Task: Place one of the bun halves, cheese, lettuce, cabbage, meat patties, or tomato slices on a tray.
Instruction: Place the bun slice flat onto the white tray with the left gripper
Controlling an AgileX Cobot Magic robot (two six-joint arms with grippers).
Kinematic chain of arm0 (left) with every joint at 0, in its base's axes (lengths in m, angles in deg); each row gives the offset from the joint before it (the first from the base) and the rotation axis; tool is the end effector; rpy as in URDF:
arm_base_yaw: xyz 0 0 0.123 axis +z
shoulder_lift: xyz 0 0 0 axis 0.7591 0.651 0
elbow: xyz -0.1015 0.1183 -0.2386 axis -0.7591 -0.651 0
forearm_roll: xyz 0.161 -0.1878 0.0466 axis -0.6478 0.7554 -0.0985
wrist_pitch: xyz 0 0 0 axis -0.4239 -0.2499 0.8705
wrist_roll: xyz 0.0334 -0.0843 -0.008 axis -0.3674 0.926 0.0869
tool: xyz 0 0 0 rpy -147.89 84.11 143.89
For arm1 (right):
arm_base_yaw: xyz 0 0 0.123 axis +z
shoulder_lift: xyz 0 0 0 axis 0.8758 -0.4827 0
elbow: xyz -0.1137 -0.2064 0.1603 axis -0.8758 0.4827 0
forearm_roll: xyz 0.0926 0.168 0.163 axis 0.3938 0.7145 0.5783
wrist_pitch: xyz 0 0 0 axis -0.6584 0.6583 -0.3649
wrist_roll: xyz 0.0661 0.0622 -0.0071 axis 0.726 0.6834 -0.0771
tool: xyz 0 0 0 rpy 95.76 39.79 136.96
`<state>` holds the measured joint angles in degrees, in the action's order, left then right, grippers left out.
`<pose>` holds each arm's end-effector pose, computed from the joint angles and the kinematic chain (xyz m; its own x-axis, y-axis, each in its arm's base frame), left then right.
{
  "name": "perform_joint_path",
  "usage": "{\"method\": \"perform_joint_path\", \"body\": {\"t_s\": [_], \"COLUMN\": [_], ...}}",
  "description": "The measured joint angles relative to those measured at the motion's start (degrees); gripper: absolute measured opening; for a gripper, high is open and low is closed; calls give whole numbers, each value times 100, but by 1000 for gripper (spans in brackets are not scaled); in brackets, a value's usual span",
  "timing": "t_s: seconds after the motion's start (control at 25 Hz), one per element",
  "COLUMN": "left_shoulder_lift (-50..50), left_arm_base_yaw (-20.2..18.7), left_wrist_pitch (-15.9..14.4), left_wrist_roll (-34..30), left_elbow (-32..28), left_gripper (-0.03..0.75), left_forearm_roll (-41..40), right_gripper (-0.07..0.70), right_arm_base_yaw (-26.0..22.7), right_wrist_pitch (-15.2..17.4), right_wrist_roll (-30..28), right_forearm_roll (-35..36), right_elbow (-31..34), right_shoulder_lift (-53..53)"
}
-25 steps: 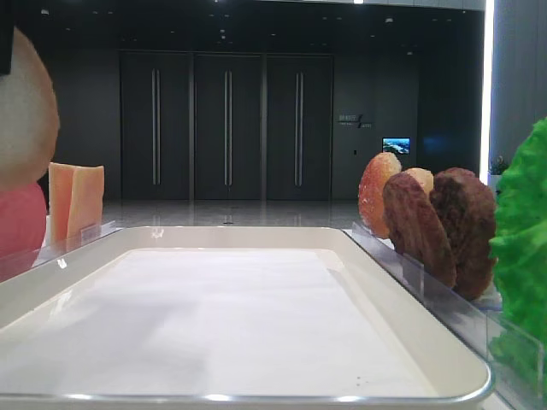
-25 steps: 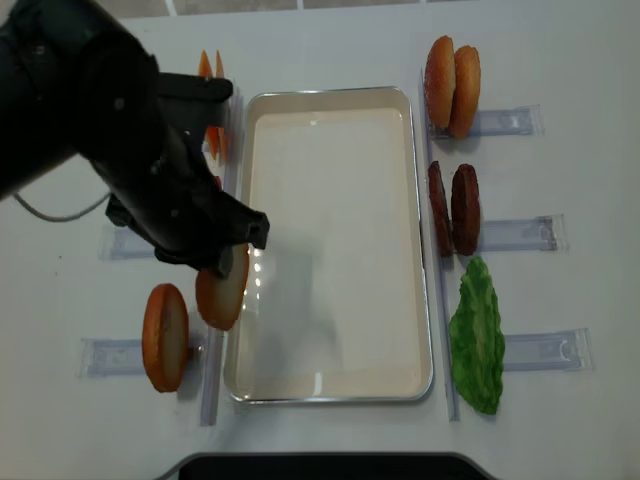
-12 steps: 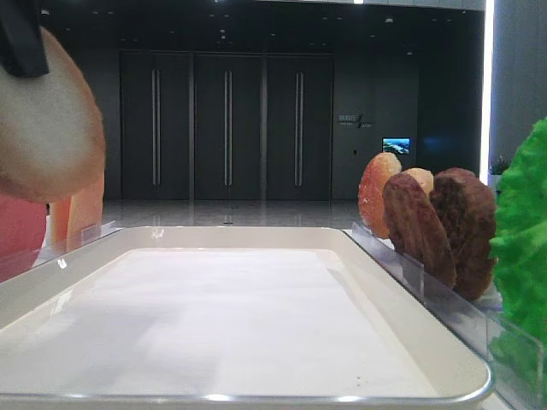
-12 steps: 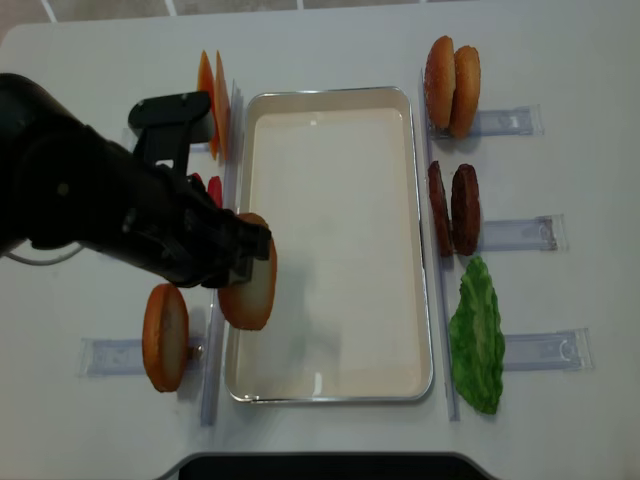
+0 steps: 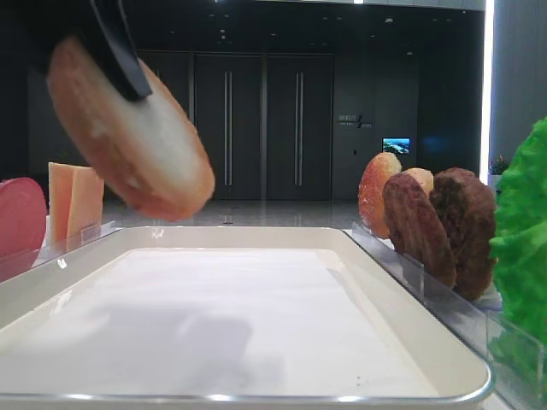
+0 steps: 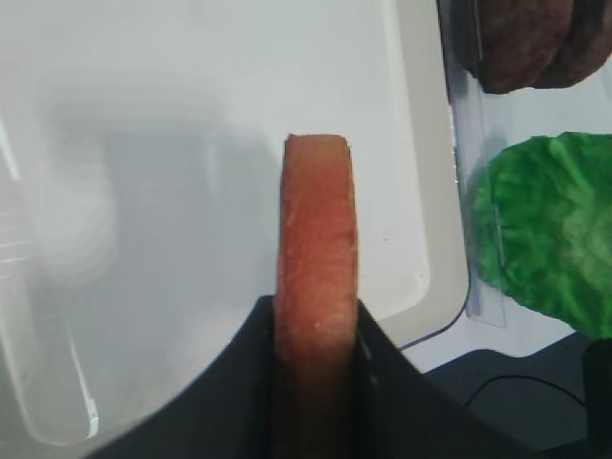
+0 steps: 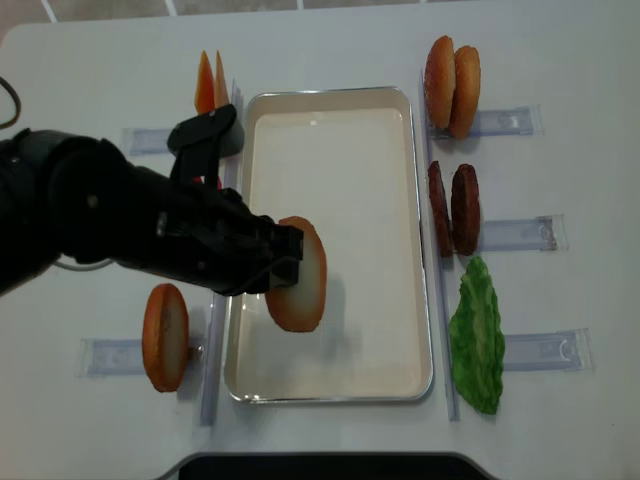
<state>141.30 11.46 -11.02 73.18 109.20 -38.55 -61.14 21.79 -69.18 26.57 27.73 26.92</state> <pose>0.1895 -0.1716 0.2398 -0.9373 0.0262 -0.3476 0.1916 0.8718 -0.4508 -0.0101 0.0000 0.2733 -0.5059 0.0412 -0.8616 0.0209 0.9992 0.0354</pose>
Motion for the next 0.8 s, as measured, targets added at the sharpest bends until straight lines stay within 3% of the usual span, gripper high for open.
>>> {"method": "perform_joint_path", "body": {"t_s": [0.12, 0.28, 0.44, 0.6, 0.8], "left_shoulder_lift": [227, 427, 445, 542, 823], "left_arm_base_yaw": [74, 520, 989, 1068, 1068], "left_wrist_pitch": [131, 135, 116, 91, 91], "left_wrist_roll": [-594, -1503, -2919, -4031, -4873], "left_elbow": [0, -50, -262, -586, -762], "left_gripper": [120, 120, 120, 120, 120], "left_forearm_roll": [637, 1583, 2956, 4046, 4817], "right_gripper": [416, 416, 416, 416, 416], "right_arm_base_yaw": [0, 0, 0, 0, 0], "right_wrist_pitch": [0, 0, 0, 0, 0], "right_wrist_roll": [0, 0, 0, 0, 0], "right_forearm_roll": [0, 0, 0, 0, 0], "right_elbow": [0, 0, 0, 0, 0], "right_shoulder_lift": [0, 0, 0, 0, 0]}}
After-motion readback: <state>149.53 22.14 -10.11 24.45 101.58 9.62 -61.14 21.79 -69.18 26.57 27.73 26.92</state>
